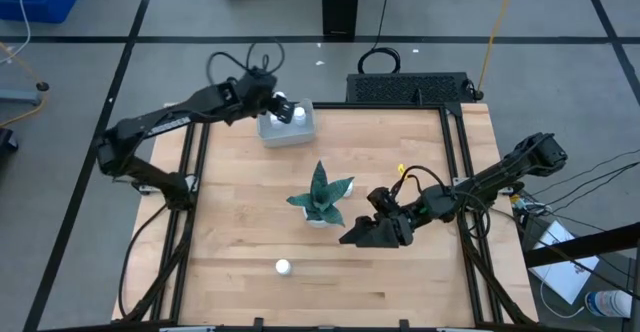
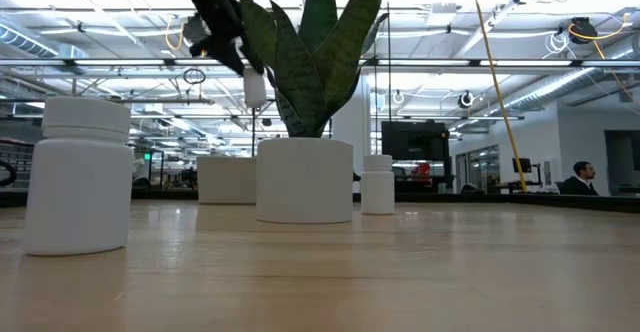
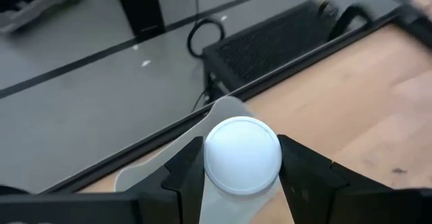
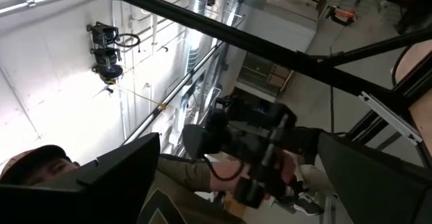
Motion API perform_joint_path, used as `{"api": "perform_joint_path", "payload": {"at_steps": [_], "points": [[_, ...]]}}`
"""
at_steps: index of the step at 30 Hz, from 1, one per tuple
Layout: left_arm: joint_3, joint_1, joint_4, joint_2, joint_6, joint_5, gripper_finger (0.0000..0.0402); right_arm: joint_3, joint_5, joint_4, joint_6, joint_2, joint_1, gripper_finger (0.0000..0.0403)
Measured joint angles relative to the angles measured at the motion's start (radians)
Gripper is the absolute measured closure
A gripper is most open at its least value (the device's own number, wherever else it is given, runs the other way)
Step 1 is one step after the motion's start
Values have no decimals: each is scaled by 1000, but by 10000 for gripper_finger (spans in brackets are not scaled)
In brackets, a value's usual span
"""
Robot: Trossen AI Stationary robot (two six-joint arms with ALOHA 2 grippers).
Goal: Pick and place pill bottles into a basket
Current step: Put the white medicine bottle into the gray bin
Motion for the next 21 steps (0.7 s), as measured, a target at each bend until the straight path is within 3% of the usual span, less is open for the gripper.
{"api": "perform_joint_path", "payload": {"at_steps": [10,21], "points": [[0,34,97,176,25,23,236,0,22,0,-4,0,0,9],[-5,46,141,260,-18,49,236,0,22,0,7,0,0,9]]}}
